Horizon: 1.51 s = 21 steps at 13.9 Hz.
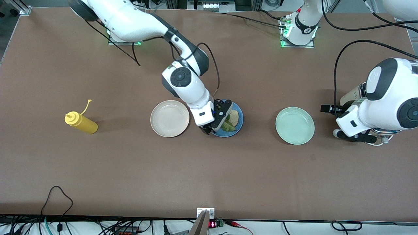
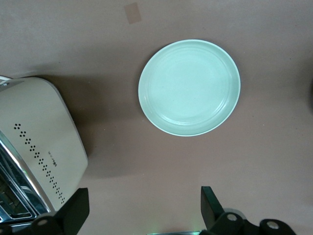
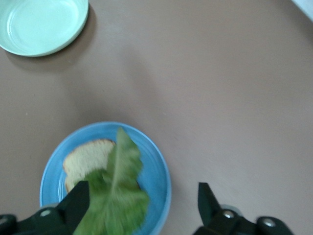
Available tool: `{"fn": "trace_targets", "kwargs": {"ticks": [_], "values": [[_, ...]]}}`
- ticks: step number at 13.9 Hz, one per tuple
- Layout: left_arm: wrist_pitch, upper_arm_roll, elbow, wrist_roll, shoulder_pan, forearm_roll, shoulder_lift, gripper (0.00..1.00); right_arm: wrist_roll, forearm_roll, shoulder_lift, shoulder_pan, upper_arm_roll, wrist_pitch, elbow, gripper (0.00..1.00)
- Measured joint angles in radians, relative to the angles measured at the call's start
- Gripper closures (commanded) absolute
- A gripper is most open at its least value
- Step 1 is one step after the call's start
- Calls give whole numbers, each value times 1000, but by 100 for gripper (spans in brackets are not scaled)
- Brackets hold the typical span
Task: Make sandwich in blue plate with both arms
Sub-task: 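Move the right gripper to the yellow bottle and grasp it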
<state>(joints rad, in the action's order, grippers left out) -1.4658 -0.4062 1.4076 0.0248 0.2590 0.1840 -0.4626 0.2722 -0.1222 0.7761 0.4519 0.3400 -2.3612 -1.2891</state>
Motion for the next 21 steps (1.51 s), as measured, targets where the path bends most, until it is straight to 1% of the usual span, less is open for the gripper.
{"fn": "trace_targets", "kwargs": {"ticks": [2, 4, 6, 7, 8, 10, 12, 15, 17, 19, 21], "values": [[0, 0, 0, 0, 2, 0, 0, 0, 0, 0, -84, -58, -11, 142, 5, 0], [0, 0, 0, 0, 1, 8, 0, 0, 17, 0, -159, -146, -15, 274, 5, 0], [0, -1, 0, 0, 1, 38, 0, 0, 52, 4, -217, -236, -15, 369, 4, 0], [0, -3, 0, 0, 1, 43, 0, 0, 72, 22, -238, -281, -15, 406, 2, 0], [0, -4, -1, 0, 0, 45, 0, 0, 116, 71, -255, -327, -16, 439, -1, 0], [0, -5, -1, 0, -1, 45, 0, 0, 263, 192, -284, -428, -17, 500, -8, 0], [0, -6, -1, 0, -2, 45, 0, 0, 405, 290, -306, -536, -18, 543, -27, 0], [0, -6, -1, 0, -2, 45, 0, 0, 636, 465, -332, -709, -19, 573, -91, 0], [-1, -7, -1, 0, -2, 45, 0, 0, 826, 575, -336, -818, -19, 595, -138, 0], [-10, -7, -1, 0, -2, 46, 0, 0, 1006, 663, -336, -921, -20, 646, -182, 0], [-15, -5, -1, 0, -1, 46, 0, 0, 1174, 727, -336, -1014, -20, 702, -221, 0]]}}
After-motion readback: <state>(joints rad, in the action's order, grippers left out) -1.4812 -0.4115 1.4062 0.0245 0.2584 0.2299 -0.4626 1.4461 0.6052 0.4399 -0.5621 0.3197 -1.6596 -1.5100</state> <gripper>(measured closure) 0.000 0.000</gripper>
